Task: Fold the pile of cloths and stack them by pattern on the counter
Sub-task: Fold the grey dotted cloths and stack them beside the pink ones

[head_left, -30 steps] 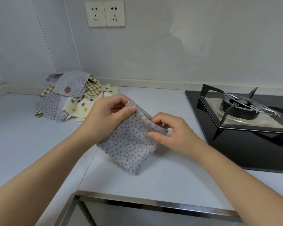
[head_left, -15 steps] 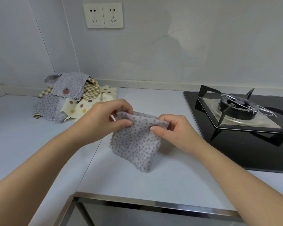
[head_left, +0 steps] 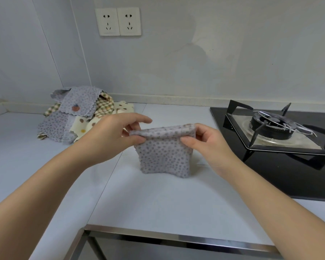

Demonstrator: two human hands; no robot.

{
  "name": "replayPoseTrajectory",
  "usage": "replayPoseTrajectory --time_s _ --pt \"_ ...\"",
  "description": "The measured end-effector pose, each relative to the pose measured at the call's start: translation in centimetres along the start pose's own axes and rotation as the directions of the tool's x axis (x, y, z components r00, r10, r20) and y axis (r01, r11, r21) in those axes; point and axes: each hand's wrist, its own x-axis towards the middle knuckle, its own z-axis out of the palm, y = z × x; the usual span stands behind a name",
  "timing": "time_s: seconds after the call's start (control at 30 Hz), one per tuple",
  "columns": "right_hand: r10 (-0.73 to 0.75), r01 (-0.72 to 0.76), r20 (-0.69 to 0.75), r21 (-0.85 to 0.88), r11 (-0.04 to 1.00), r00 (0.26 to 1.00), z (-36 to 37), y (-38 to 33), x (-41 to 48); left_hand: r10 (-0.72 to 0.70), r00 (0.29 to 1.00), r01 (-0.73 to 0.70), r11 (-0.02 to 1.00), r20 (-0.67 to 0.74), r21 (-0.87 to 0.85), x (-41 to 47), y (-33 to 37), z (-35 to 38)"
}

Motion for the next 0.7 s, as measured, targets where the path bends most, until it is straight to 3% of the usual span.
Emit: replayPoseTrajectory --time_s 0.07,0.13,0.23,0.3,0.47,0.6,0.7 --pt "0.001 -0.002 0.018 0.067 0.998 1.0 0.3 -0.2 -0.2 -0.028 0.992 0.02 0.997 0.12 0.07 0.1 0.1 0.0" --pt "-0.068 0.067 0.012 0.012 0.998 0.998 1.0 -0.2 -0.5 -0.054 0.975 0.048 0.998 0.215 0.031 0.1 0.4 0.8" --pt "-0.167 0.163 -0.022 -0.128 0.978 0.986 2.3 0.0 -1.0 -0.102 0.983 0.123 0.983 0.152 -0.137 0.0 1.0 3.1" --pt "-0.161 0.148 -0.065 -0.17 0.974 0.985 2.6 0.1 -1.0 -0.154 0.982 0.17 0.973 0.11 -0.158 0.2 1.0 3.9" --pt "-0.114 0.098 -0.072 -0.189 0.977 0.991 2.4 0.2 -1.1 -0.218 0.938 0.306 0.885 0.268 -0.351 0.1 1.0 3.7" --pt "-0.011 0.015 0.017 -0.215 0.976 1.0 2.5 -0.2 -1.0 -0.248 0.968 0.249 0.945 0.033 -0.212 0.3 1.0 4.4" --pt "0.054 -0.042 0.034 -0.281 0.959 0.998 1.5 0.2 -0.7 -0.305 0.952 0.272 0.893 -0.037 -0.359 0.4 0.2 3.8"
